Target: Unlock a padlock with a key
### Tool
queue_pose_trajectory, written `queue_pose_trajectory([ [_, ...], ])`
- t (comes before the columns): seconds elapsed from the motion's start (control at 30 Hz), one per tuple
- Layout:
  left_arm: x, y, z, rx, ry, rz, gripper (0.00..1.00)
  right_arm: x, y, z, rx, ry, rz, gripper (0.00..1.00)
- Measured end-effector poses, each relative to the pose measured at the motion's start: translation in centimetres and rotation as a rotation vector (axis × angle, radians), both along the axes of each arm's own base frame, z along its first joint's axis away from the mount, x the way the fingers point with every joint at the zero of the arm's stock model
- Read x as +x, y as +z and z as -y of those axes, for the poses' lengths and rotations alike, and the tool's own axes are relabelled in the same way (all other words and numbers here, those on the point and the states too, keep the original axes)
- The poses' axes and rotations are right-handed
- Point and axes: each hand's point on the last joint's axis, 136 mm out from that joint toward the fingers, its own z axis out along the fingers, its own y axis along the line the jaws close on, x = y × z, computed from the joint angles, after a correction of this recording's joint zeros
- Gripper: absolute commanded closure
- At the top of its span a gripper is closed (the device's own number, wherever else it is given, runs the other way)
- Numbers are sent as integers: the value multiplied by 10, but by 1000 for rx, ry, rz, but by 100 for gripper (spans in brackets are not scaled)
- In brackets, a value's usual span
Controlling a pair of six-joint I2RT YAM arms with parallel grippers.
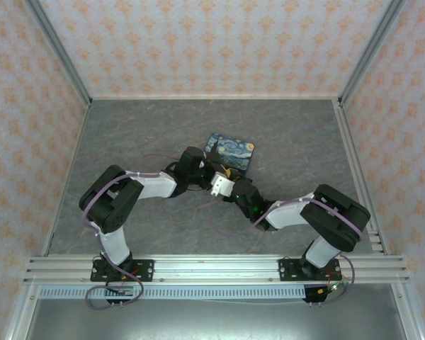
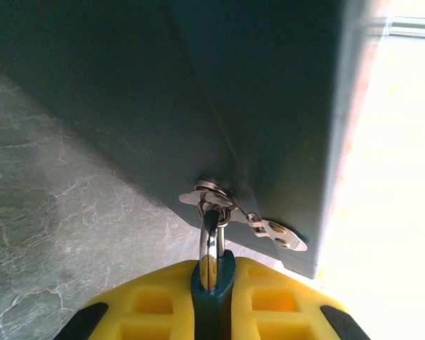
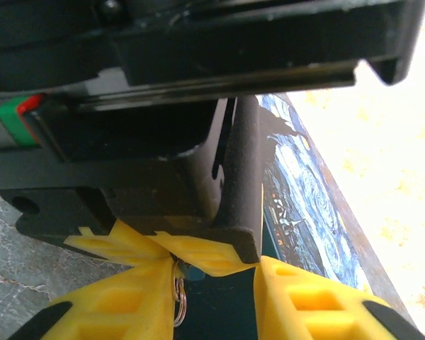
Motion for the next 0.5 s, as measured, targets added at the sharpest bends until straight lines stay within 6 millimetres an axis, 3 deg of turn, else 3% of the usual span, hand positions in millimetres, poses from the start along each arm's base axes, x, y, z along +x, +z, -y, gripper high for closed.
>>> queue_pose_trajectory([
  [0.27, 5, 5, 2, -9, 16, 16, 99, -2, -5, -2, 24, 10, -32, 99],
  [0.5, 5, 5, 2, -7, 18, 16, 99, -1, -4, -2, 55, 14, -50, 100],
])
